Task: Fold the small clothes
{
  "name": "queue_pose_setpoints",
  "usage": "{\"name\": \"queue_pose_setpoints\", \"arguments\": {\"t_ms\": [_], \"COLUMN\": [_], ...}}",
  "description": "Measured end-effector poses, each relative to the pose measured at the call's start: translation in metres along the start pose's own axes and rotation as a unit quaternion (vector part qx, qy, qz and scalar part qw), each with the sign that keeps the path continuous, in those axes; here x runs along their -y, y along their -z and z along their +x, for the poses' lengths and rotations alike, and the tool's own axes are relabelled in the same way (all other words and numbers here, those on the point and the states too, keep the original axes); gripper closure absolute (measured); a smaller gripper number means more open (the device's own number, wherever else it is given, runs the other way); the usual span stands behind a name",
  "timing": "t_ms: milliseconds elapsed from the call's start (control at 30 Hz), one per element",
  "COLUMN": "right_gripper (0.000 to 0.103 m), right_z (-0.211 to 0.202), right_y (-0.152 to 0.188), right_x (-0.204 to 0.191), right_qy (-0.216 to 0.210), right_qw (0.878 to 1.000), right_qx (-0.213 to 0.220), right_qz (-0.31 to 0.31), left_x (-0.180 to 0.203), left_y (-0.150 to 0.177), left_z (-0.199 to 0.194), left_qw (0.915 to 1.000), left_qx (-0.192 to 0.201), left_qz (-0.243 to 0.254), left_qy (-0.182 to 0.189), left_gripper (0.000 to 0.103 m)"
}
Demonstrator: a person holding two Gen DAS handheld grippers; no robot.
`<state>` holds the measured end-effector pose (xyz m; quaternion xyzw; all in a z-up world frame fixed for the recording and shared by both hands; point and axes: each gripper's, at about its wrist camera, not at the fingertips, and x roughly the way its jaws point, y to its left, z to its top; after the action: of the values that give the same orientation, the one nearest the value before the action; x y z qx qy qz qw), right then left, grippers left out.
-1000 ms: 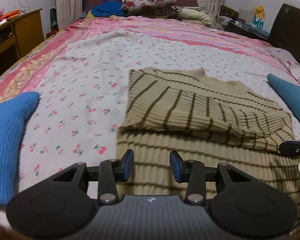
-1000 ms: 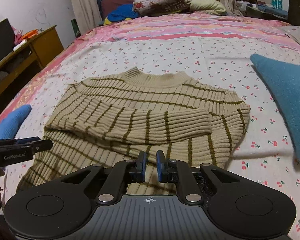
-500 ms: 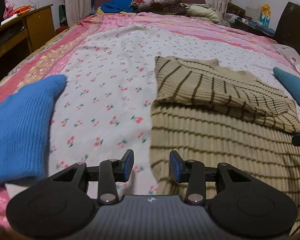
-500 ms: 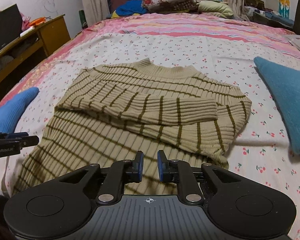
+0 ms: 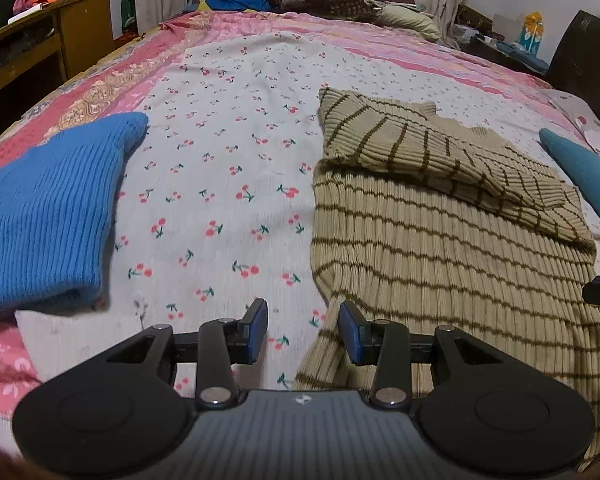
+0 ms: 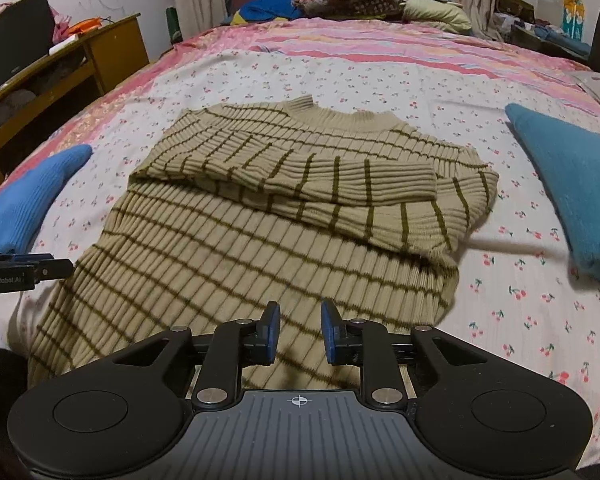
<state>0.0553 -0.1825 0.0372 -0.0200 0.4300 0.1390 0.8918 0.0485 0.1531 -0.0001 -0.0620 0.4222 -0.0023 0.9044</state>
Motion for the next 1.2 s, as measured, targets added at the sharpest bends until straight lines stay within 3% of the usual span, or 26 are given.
{"name": "queue_pose_setpoints", "arguments": {"t_ms": [533,733,967,1200], "right_gripper": [0.080,0.072,0.072,0.072], "right_z": [-0.029,-0.046,-0.065,-0.058], "right_y": [0.041,0.065,0.090,0.100], "right_x": [0.011,0.021,0.039,0.044], "right_qy": [0.001,-0.011,-0.021,-0.059], "right_qw": [1.000,0.998,0.995,0.986], "right_qx": [-0.015,-0.044,-0.086,-0.137], "right_qz": [0.019,0.034,0.056,0.076], "left_x": [-0.002,-0.008,-0.002,0.001], "left_y": [0.021,0.030,0.041,0.048], "left_z": [-0.007,-0.011,-0.016,-0.015], "left_qw": [0.9997,0.9990,0.9969,0.9944], "left_qx": [-0.019,-0.038,-0.062,-0.086], "left_qz": [0.007,0.019,0.035,0.046], "left_qy": [0.016,0.016,0.032,0.039], "left_gripper": [0.058,0.058,0.058,0.057]}}
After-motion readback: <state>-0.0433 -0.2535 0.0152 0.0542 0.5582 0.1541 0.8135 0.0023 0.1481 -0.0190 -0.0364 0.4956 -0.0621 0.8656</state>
